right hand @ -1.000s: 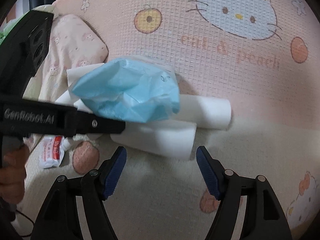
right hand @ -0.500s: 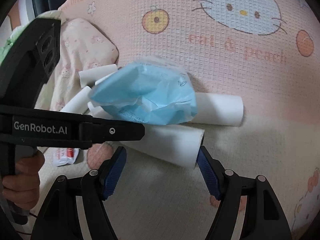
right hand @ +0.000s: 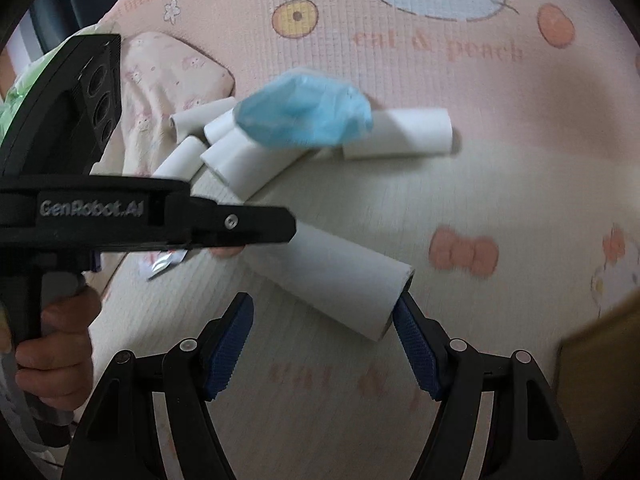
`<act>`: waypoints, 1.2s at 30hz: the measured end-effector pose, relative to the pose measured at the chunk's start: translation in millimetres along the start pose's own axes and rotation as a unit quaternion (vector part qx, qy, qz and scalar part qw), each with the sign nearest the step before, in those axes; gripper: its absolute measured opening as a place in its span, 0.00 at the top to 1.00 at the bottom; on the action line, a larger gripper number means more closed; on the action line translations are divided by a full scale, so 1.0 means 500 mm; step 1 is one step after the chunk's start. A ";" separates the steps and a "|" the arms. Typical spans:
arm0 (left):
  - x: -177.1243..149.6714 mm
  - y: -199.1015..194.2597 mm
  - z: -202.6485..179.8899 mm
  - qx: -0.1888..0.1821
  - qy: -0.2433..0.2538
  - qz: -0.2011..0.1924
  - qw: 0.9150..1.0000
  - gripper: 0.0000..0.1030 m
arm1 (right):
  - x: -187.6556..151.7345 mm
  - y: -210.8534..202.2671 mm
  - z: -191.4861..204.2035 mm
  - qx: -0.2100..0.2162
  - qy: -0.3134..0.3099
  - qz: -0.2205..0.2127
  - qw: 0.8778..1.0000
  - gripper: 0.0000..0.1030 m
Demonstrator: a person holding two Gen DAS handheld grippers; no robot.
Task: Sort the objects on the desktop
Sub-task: 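Close the left gripper on a white tube beside the blue pack and lift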
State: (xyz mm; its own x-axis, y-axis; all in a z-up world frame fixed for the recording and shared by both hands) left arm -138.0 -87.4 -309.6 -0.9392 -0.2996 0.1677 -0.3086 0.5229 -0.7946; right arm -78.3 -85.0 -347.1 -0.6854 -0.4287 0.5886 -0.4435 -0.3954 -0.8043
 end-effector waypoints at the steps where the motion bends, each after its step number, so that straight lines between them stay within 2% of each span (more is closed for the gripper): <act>1: -0.004 -0.001 0.004 0.000 -0.001 0.003 1.000 0.60 | -0.009 -0.006 0.007 0.004 0.000 0.002 1.000 0.31; 8: -0.021 -0.003 0.020 0.002 -0.007 0.016 1.000 0.60 | -0.039 -0.031 0.039 0.010 -0.028 0.015 0.999 0.31; 11: -0.027 0.003 0.024 0.012 0.001 0.016 1.000 0.60 | -0.043 -0.026 0.041 -0.002 -0.039 0.024 0.999 0.31; 16: -0.021 0.002 0.032 0.008 -0.018 0.012 1.000 0.60 | -0.048 -0.035 0.034 -0.014 -0.054 0.030 0.998 0.31; 18: -0.013 -0.008 0.040 0.010 -0.031 0.000 0.999 0.60 | -0.049 -0.045 0.031 -0.021 -0.059 0.030 0.998 0.31; 22: 0.007 -0.036 0.052 -0.010 -0.061 -0.015 0.998 0.59 | -0.043 -0.067 0.013 -0.042 -0.064 0.024 0.997 0.31; 28: 0.012 -0.079 0.075 -0.002 -0.073 -0.054 0.996 0.59 | -0.014 -0.077 -0.020 -0.071 -0.074 0.020 0.995 0.31; 34: -0.033 -0.057 0.090 -0.030 -0.116 -0.025 0.992 0.60 | 0.027 -0.057 -0.032 -0.063 -0.071 0.005 0.995 0.31; 36: -0.049 -0.037 0.084 -0.032 -0.119 -0.006 0.992 0.70 | 0.037 -0.053 -0.034 -0.063 -0.069 -0.003 0.996 0.32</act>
State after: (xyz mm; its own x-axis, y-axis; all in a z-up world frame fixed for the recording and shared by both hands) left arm -102.9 -123.5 -323.7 -0.8754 -0.4825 0.0290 -0.3365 0.5653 -0.7531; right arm -88.9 -68.8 -316.4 -0.5995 -0.5382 0.5924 -0.5230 -0.2968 -0.7990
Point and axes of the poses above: each gripper's, at about its wrist camera, not at the fingertips, and y roughly the way its jaws point, z to its left, x to its top, the point moved 9 cm from there along y, roughly the way its jaws point, and after that the axes turned 14 degrees about -y, right-handed, at the moved point
